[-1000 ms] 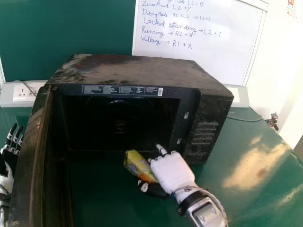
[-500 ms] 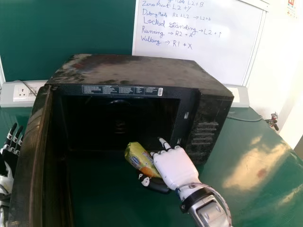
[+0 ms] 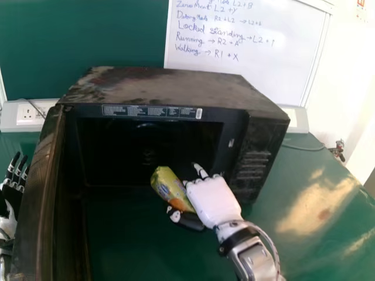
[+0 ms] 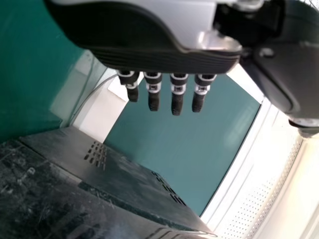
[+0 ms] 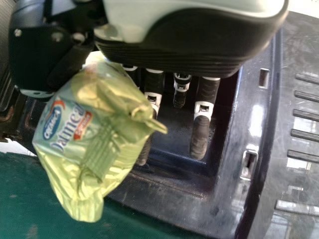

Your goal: Put biscuit inside oven

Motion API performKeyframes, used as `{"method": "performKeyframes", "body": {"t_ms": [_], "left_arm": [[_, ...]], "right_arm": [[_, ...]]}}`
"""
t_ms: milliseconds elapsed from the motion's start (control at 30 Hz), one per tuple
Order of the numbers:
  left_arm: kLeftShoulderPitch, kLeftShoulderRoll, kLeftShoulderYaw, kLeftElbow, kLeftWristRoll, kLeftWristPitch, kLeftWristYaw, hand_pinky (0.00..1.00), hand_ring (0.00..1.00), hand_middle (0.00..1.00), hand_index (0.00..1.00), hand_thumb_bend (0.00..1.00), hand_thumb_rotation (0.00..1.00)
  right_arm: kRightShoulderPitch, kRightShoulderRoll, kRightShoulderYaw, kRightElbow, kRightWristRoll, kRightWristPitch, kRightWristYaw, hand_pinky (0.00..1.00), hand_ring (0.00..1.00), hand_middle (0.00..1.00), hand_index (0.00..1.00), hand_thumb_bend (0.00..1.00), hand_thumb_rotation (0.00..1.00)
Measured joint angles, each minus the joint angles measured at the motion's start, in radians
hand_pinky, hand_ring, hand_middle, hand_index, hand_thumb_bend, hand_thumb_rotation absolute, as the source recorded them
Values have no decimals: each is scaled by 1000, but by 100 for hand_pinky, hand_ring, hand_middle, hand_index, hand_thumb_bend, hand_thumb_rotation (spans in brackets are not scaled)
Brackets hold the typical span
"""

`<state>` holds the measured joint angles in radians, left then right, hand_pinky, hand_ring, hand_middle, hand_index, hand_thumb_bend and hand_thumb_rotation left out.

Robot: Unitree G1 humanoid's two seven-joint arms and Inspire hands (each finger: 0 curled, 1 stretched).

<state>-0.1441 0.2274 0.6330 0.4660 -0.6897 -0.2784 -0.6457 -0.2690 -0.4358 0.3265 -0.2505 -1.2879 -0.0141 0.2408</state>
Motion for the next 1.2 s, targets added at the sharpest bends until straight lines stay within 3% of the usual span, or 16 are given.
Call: {"method": "performKeyframes", "body": {"t_ms": [300,500,667,800,1000,1200], "left_arm": [[1,-4,0,-5,1,-3,8,53,66,79,91,10,0],[0,-4,0,-4,1,-5,7,50,66,79,91,10,0],[0,-5,0,-7,0,-5,7,48,66,79,91,10,0],[2,-7,0,-14,0,-5,9,51,66,79,91,10,0],[5,-10,-1,-23,0,-6,12,48,65,78,91,9,0],[2,-7,0,-15,1,-7,6,48,65,79,91,10,0]], "right_arm": [[-52,22,24,86,10,0,-42,33,38,42,53,52,0],[-109,34,35,142,23,0,-76,31,38,48,49,53,0],[-138,34,47,167,27,0,-86,36,43,44,54,52,0],[-156,36,61,193,31,-1,-91,29,36,47,49,53,0],[-184,44,72,232,36,-1,-121,28,35,48,49,53,0],[-204,49,77,267,59,3,-138,33,41,44,54,52,0]]}}
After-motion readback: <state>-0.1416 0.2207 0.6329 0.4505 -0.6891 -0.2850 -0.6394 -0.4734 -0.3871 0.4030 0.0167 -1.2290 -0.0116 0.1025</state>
